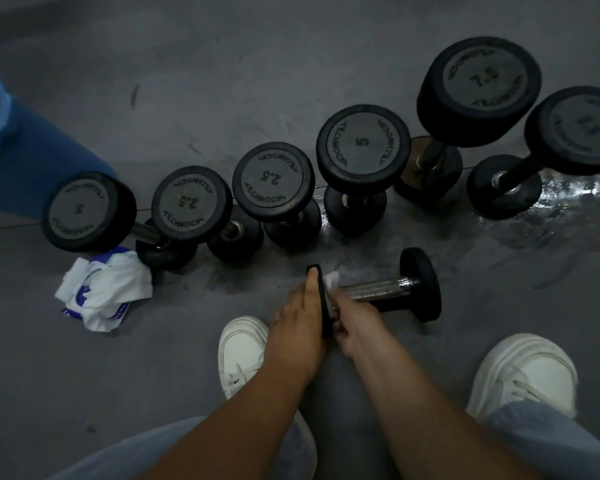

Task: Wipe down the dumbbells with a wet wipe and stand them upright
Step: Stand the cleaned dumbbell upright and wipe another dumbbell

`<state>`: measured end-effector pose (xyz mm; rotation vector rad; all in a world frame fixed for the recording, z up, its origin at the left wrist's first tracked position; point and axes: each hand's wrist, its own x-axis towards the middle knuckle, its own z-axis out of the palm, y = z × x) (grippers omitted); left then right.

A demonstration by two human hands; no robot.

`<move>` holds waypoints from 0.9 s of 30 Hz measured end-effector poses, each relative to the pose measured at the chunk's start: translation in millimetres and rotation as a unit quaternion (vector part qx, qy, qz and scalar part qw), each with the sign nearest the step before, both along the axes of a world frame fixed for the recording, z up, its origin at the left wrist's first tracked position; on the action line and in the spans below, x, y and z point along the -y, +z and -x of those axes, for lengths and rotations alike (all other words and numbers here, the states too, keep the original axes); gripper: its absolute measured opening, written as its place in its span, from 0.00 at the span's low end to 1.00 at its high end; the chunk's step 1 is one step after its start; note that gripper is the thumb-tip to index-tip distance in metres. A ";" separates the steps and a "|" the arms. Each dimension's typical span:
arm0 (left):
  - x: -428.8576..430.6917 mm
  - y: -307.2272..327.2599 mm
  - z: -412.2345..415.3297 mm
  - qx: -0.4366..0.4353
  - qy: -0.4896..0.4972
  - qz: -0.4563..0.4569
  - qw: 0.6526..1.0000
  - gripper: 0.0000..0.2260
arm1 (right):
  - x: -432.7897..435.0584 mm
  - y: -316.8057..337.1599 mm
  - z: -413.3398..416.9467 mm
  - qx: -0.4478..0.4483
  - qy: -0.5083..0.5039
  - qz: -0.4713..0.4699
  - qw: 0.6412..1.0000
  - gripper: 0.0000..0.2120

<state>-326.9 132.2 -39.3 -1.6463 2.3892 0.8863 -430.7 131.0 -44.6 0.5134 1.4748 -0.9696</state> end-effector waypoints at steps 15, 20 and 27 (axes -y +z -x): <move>-3.0 -0.4 -0.2 0.001 0.000 0.011 1.000 0.44 | -18.9 3.4 -14.8 -0.119 0.018 0.037 0.992 0.10; 0.2 -3.7 -0.4 -0.004 0.005 0.011 1.000 0.43 | -4.5 3.3 -11.6 -0.143 0.027 0.031 0.989 0.13; 0.2 3.0 -1.0 0.009 -0.003 -0.016 1.000 0.49 | -40.8 -1.9 13.2 -0.056 0.232 -0.026 0.971 0.09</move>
